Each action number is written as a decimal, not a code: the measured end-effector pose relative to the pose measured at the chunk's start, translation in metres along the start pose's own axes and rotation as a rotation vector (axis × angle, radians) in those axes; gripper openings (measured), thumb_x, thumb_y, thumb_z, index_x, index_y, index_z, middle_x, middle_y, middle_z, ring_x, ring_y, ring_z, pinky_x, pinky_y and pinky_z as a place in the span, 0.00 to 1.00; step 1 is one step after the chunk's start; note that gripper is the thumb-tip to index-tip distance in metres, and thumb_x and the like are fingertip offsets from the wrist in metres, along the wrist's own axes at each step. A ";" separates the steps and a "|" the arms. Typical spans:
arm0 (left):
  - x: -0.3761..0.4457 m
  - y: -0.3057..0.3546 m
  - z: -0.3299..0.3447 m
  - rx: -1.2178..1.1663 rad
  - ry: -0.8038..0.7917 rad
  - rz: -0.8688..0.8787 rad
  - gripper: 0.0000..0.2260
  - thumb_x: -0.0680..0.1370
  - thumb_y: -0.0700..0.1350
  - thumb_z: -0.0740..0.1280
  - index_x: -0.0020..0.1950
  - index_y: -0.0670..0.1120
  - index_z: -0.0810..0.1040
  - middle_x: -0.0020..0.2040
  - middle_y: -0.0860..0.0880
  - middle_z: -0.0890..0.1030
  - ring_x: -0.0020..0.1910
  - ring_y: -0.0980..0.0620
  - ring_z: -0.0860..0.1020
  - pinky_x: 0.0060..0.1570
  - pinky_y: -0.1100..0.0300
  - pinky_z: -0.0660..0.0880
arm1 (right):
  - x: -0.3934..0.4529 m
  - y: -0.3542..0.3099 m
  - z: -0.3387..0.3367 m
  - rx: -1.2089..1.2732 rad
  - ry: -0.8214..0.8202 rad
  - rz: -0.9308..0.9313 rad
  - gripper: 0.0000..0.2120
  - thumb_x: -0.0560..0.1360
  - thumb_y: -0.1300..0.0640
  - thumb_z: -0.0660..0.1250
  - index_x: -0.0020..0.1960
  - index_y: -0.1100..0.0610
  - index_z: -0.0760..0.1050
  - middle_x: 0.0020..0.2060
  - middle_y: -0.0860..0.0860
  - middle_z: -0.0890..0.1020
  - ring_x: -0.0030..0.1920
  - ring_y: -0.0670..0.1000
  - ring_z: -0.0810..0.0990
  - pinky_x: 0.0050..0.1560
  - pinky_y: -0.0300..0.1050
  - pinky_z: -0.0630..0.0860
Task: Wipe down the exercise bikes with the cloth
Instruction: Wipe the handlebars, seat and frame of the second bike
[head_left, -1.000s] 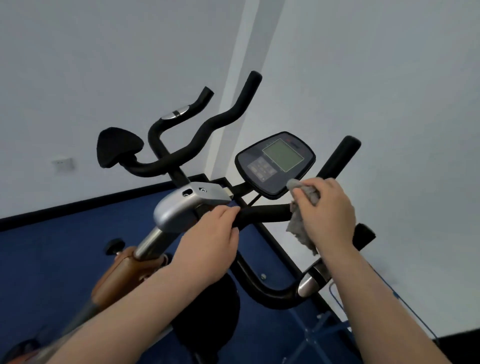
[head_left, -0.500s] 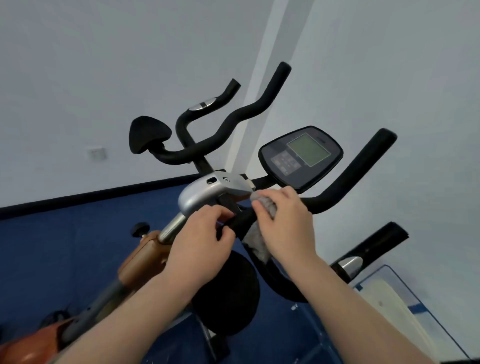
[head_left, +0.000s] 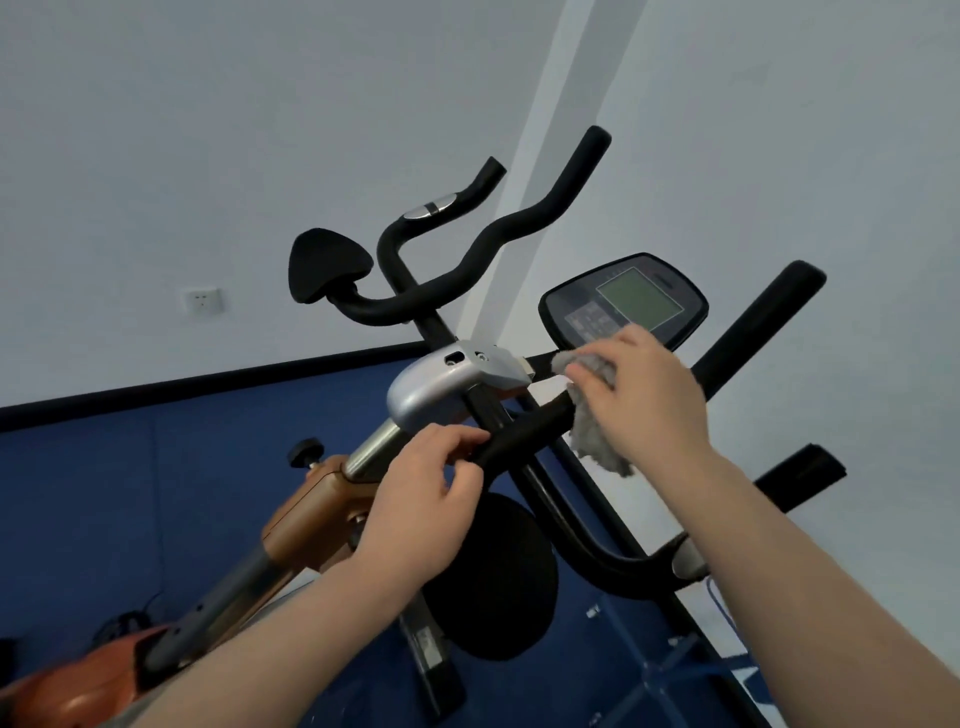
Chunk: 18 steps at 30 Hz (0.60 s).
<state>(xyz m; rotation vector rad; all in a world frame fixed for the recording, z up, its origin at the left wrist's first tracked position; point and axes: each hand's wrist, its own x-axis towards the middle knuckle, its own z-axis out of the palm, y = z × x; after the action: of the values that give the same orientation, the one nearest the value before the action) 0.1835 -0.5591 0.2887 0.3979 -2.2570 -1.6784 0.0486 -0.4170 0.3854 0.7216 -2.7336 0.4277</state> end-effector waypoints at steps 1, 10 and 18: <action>0.001 0.000 -0.001 -0.010 0.006 -0.001 0.14 0.74 0.50 0.57 0.53 0.67 0.75 0.44 0.60 0.78 0.38 0.61 0.76 0.37 0.66 0.68 | -0.004 -0.004 0.005 0.024 0.039 0.055 0.11 0.77 0.44 0.64 0.55 0.45 0.81 0.45 0.43 0.73 0.43 0.46 0.74 0.45 0.46 0.75; 0.001 -0.001 -0.002 -0.004 -0.003 0.021 0.15 0.76 0.45 0.58 0.57 0.60 0.78 0.46 0.59 0.77 0.41 0.59 0.75 0.41 0.60 0.71 | -0.018 -0.007 0.010 0.082 0.028 0.003 0.12 0.76 0.43 0.64 0.53 0.45 0.82 0.42 0.40 0.72 0.40 0.42 0.73 0.38 0.38 0.69; 0.001 0.000 -0.003 -0.042 -0.020 0.035 0.15 0.78 0.41 0.60 0.56 0.59 0.77 0.45 0.57 0.76 0.40 0.58 0.75 0.41 0.61 0.70 | -0.045 -0.003 0.000 0.382 -0.101 -0.029 0.10 0.73 0.50 0.71 0.54 0.42 0.82 0.46 0.41 0.77 0.48 0.42 0.77 0.50 0.44 0.77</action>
<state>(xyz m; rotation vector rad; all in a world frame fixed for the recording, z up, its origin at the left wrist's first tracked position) 0.1842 -0.5620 0.2894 0.3317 -2.2260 -1.7164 0.0880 -0.3998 0.3706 0.8945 -2.7594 0.9474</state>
